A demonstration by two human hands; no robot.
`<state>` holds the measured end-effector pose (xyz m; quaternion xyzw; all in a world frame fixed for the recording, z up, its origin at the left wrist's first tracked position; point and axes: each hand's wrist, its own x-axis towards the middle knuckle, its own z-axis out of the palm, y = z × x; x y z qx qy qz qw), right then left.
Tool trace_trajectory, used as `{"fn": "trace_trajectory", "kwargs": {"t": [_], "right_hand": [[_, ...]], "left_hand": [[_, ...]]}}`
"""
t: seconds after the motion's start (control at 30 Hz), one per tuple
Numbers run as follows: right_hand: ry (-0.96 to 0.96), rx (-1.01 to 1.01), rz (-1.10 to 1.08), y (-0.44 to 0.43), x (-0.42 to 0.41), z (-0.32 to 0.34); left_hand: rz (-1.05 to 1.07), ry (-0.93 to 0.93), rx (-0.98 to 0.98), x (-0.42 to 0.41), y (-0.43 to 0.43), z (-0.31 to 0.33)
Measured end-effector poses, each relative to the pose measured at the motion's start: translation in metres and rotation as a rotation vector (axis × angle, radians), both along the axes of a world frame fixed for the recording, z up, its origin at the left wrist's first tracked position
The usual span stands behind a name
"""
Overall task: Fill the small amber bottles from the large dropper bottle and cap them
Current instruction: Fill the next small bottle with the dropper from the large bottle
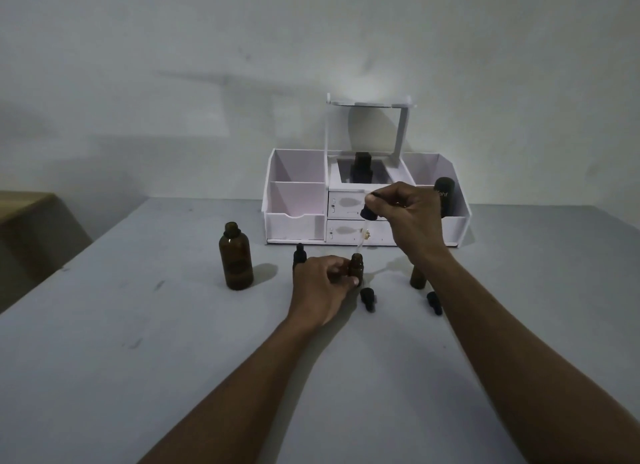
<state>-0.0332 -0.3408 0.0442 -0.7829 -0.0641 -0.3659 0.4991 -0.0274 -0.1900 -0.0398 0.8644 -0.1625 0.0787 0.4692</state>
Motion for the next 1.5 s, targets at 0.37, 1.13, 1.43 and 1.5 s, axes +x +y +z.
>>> {"fn": "trace_trajectory", "kwargs": {"t": [0.37,1.13,1.43,1.5], "right_hand": [[0.0,0.003,-0.014,-0.001,0.0,-0.002],[-0.116,0.139,0.2,0.089,-0.012,0.045],[-0.085,0.129,0.236,0.13,0.012,0.048],[-0.071,0.118,0.242,0.133,0.016,0.048]], "left_hand": [[-0.002,-0.005,0.003,-0.001,0.0,0.0],[0.215,0.125,-0.063,-0.027,0.172,0.018],[0.276,0.151,-0.238,0.009,0.186,0.017],[0.221,0.155,-0.261,0.015,0.187,0.016]]}}
